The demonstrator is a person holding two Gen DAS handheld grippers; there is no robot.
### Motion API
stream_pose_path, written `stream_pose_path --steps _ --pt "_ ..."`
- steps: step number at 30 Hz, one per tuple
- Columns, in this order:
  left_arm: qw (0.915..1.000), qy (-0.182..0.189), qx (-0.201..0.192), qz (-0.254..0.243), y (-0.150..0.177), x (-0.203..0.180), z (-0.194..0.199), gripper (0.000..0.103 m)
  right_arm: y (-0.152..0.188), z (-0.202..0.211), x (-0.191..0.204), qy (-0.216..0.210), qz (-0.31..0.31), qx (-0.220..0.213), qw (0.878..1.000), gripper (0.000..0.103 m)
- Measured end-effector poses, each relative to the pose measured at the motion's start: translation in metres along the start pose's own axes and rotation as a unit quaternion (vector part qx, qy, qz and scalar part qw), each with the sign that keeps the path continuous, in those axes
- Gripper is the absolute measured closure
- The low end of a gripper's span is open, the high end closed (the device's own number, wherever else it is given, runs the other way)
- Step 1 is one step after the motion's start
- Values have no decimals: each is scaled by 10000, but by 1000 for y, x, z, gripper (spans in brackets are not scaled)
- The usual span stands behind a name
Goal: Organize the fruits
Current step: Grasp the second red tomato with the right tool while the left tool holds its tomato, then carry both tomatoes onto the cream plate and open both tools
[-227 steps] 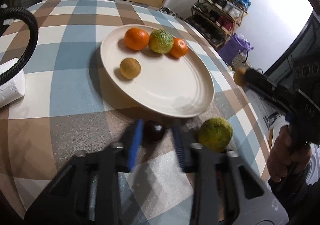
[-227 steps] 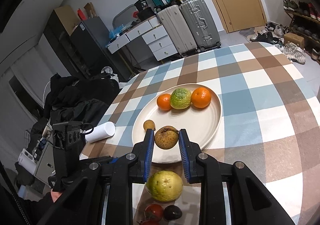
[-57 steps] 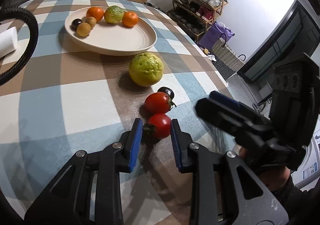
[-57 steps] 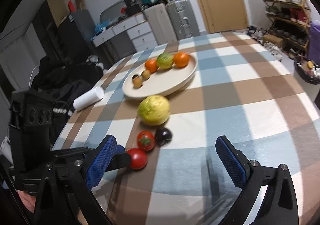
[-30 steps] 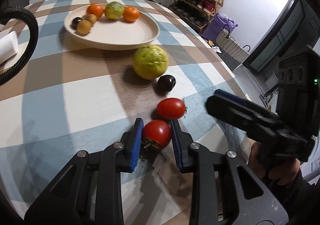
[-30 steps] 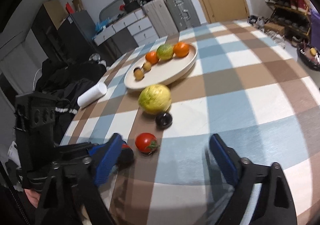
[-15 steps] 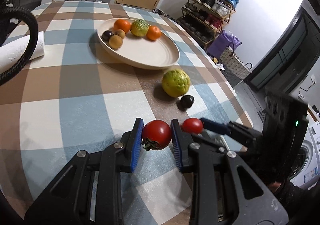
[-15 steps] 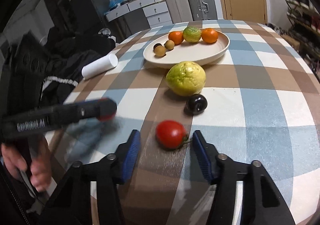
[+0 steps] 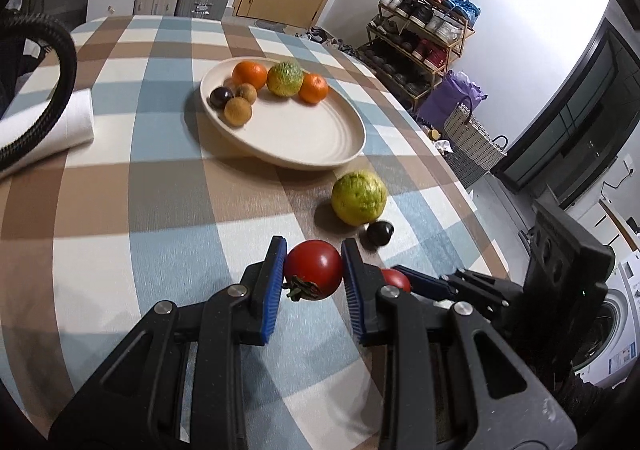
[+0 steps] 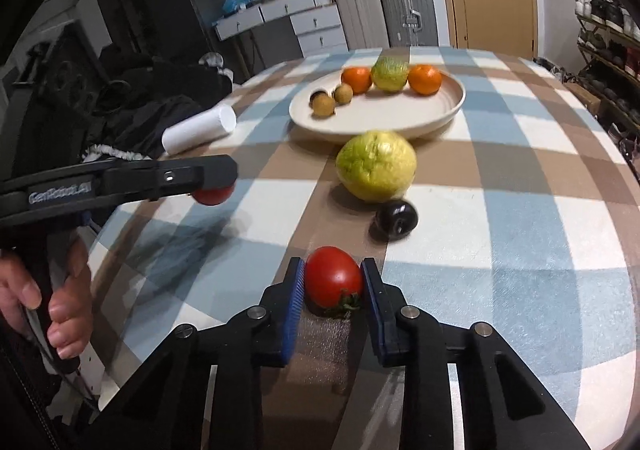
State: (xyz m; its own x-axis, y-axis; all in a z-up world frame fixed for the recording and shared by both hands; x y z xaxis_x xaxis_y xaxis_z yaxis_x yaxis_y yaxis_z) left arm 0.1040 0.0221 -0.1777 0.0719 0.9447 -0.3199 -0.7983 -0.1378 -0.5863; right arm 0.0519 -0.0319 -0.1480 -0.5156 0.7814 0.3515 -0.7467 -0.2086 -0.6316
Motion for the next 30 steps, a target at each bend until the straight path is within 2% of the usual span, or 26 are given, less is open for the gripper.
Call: stream_pose_path --steps 3,8,12,20,30 --pt "10000 -17 -57 -7 -14 -1 -3 78 -15 13 -4 -95 -78 -243 9996 74" --pt "9998 -29 -186 26 -48 -3 -11 78 -60 30 -19 -185 -133 -619 9978 74" --pt "9996 -33 -252 84 -76 -4 -24 78 -95 29 -37 -221 -219 -733 9968 74" --pt "9999 119 -104 65 -120 -21 -76 78 -152 4 -82 -334 -438 -691 9961 74" --pt "9994 238 245 15 -133 -40 -146 78 -184 -43 -124 -460 -649 -403 9960 74"
Point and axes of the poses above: each gripper's, at about its wrist camera, not at the fingertips, and z roughly against the way its jaws point, x to its left, y to its underside, the point moved 8 cm from there along -z, roughly the way its jaws point, and after that the axes turned 8 degrees about -y, right-handed, at the moved point
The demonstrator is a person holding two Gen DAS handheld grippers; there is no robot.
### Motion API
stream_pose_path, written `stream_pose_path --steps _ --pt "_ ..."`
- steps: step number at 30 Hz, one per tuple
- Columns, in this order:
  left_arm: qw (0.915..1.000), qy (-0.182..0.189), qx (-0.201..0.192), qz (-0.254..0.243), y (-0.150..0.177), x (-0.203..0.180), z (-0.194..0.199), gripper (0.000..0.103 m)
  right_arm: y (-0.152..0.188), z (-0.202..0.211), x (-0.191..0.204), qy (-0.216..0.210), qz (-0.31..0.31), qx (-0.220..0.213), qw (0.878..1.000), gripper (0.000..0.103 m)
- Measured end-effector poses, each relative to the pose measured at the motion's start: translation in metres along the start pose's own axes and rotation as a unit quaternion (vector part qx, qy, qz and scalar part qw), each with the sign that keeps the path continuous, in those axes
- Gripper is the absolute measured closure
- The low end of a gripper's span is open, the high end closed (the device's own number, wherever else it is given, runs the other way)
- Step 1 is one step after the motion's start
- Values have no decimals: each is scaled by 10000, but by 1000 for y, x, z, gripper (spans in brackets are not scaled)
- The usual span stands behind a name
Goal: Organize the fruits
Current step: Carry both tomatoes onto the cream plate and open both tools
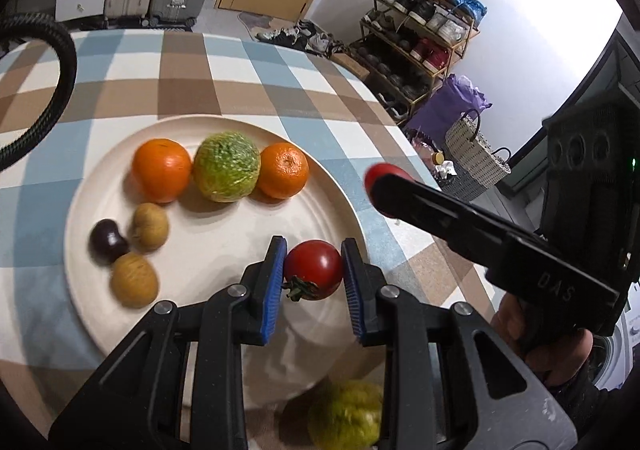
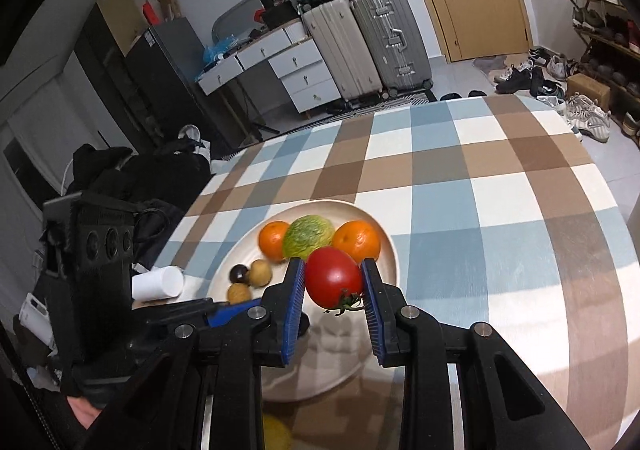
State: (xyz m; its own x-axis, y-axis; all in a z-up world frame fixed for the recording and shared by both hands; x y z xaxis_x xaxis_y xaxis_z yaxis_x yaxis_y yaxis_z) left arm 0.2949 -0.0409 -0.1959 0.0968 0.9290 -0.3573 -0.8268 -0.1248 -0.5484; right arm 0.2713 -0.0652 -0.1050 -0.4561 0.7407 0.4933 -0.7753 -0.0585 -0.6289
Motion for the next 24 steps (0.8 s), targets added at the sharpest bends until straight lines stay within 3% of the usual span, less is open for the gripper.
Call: stream_pose_path --steps 15,24 --pt "9999 14 140 -59 -11 -6 -46 78 3 -34 -22 103 -69 352 9993 74" --pt "10000 1 56 -20 -16 -5 -41 76 -6 -15 -17 34 -117 41 9999 65"
Point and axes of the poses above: each gripper's, at about its wrist camera, not at the fingertips, and z roughly against the way its jaws point, x to its left, y to its underside, the point moved 8 cm from there along -z, roughly the way its jaws point, and after that the axes turned 8 degrees about -y, right-handed, at the moved point
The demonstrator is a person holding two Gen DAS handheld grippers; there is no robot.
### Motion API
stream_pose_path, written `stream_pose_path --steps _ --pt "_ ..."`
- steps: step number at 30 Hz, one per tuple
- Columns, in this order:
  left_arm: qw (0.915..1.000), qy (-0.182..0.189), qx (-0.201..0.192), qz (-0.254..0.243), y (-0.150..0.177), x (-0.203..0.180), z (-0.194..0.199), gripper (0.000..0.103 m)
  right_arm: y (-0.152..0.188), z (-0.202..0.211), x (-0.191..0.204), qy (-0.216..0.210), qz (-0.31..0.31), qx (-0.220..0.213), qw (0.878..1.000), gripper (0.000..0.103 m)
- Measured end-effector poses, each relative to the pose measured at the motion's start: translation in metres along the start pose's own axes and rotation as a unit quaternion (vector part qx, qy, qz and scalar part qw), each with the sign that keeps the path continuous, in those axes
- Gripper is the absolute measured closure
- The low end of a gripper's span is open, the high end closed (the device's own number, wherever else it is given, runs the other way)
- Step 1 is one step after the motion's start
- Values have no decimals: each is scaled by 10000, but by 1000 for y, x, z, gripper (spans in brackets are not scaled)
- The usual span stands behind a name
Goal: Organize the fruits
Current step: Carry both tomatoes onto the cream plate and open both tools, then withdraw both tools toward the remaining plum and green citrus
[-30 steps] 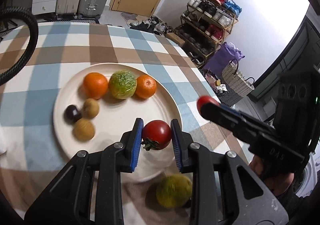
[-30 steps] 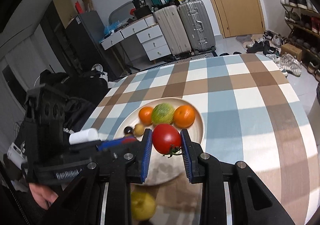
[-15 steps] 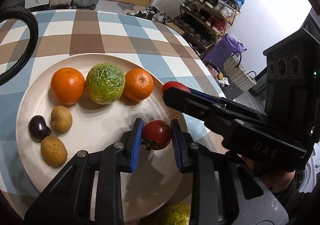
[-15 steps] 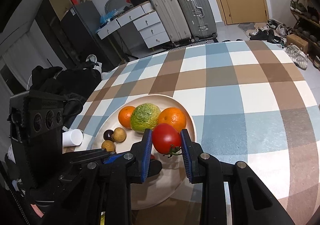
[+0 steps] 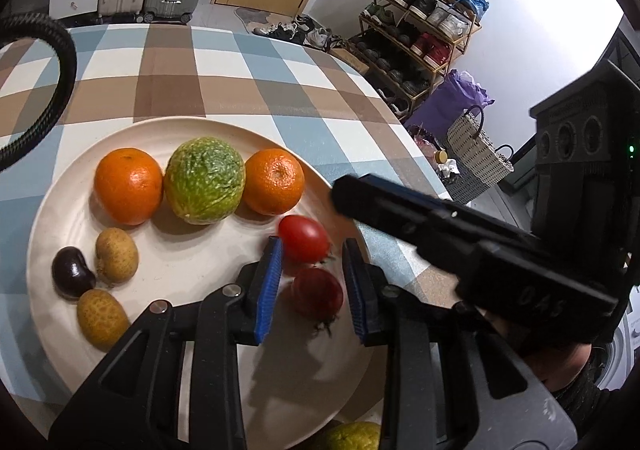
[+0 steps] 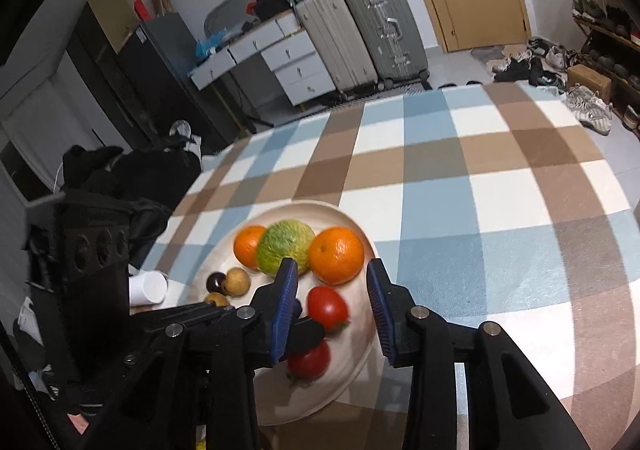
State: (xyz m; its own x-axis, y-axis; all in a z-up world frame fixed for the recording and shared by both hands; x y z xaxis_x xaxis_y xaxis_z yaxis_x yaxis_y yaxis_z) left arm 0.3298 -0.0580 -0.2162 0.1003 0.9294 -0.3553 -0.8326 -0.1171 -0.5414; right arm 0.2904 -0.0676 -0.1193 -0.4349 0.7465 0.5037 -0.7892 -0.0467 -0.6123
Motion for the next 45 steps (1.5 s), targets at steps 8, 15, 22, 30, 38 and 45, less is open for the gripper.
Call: stream_pose_path --steps 8,15,22,30,38,45 --pt "9997 -102 -230 -2 7 2 37 56 -2 48 10 104 -34 -465 9989 53" --pt "9979 -277 -578 50 18 2 89 31 17 95 23 312 32 -814 9962 25" --pt "9946 -548 -885 -16 36 -3 137 21 39 131 44 355 180 -1072 9934 16" --pt "9893 -902 -1134 -164 58 -12 176 15 74 141 68 330 360 -1093 9928 12" --pt "9855 -1119 -1275 -66 93 -2 200 2 113 133 85 445 508 -847 9941 10" --pt "9853 -1309 -1100 -4 130 16 196 1 146 106 86 587 679 -384 9952 10"
Point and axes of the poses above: each gripper's, at about its wrist camera, not at the fingertips, and z roughly against the way its jaws point, x to its left, y to its underside, the point moved 8 cm from there along -z, roughly the way its jaws point, and after that the axes turned 8 degrees about -y, right-handed, at the moved point
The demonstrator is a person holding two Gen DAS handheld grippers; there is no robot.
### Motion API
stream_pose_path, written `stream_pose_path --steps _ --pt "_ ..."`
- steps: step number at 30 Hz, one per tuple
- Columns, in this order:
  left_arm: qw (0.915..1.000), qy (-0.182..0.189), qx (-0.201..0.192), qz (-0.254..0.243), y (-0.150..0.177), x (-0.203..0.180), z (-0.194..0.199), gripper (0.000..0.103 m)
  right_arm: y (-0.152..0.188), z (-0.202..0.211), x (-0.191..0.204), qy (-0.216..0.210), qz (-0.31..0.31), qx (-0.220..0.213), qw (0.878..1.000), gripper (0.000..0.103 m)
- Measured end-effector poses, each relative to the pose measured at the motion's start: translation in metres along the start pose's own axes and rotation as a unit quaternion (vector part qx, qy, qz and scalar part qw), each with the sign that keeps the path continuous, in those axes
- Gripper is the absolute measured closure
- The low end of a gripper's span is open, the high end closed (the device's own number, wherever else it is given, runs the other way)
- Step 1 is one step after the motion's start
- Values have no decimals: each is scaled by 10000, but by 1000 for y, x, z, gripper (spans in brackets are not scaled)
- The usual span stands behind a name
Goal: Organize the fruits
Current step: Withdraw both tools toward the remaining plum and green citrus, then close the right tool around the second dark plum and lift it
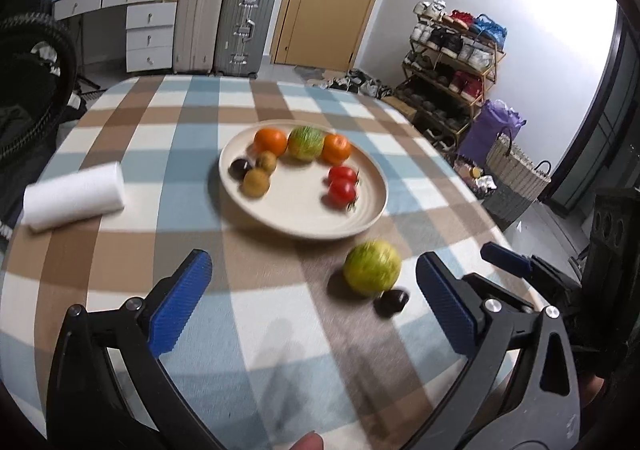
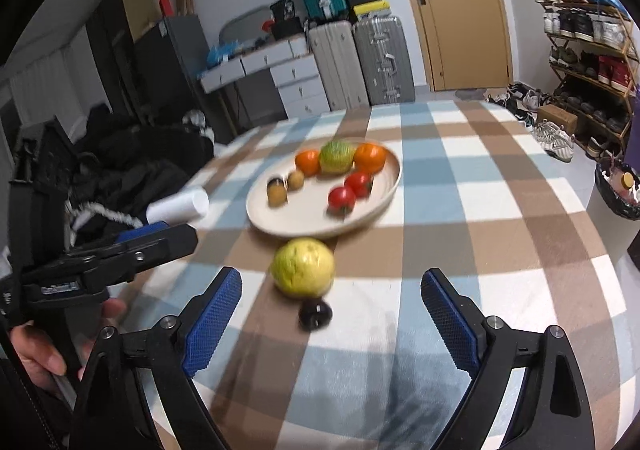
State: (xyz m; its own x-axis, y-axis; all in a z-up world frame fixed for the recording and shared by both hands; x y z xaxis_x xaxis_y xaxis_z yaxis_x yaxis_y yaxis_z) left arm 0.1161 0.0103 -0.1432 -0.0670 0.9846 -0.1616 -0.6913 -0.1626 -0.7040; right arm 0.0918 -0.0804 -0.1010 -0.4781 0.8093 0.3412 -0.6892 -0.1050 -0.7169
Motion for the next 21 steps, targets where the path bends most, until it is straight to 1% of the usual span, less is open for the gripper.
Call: stream_pose_path --steps 5,9,14,16,19,20,21 --pt "9996 -61 232 119 21 13 -9 1 12 -17 4 -52 67 270 9996 12" --pt "9991 -112 351 186 30 23 -15 1 19 -33 3 -76 21 500 9987 24" --pt "9986 -126 444 262 34 30 -22 1 23 -44 5 -162 -31 662 9977 32" --pt "9984 -117 486 276 34 31 -25 1 24 -47 5 -199 -35 744 9970 41" --pt "9980 -95 549 300 34 31 -29 1 24 -51 4 -170 -58 800 9966 43" --pt "9979 -86 562 308 34 31 -30 1 23 -51 3 -158 -71 807 9966 45" --pt "9978 -78 575 310 34 31 -31 1 23 -52 2 -150 -88 829 9964 49"
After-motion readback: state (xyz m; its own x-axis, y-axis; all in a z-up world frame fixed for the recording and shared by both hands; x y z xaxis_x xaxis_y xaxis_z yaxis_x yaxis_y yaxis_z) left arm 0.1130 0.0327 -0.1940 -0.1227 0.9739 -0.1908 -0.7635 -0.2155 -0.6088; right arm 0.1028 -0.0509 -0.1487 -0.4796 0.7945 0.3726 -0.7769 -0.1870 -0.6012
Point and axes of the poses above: each gripper's, at about its wrist camera, not at the fingertips, and z roughly against the way its jaws point, x to its left, y to its underside, the point moved 8 cm from there along -z, roughly the way its jaws point, and after that the axes turned 8 degrees about -y, right-handed, at the moved point
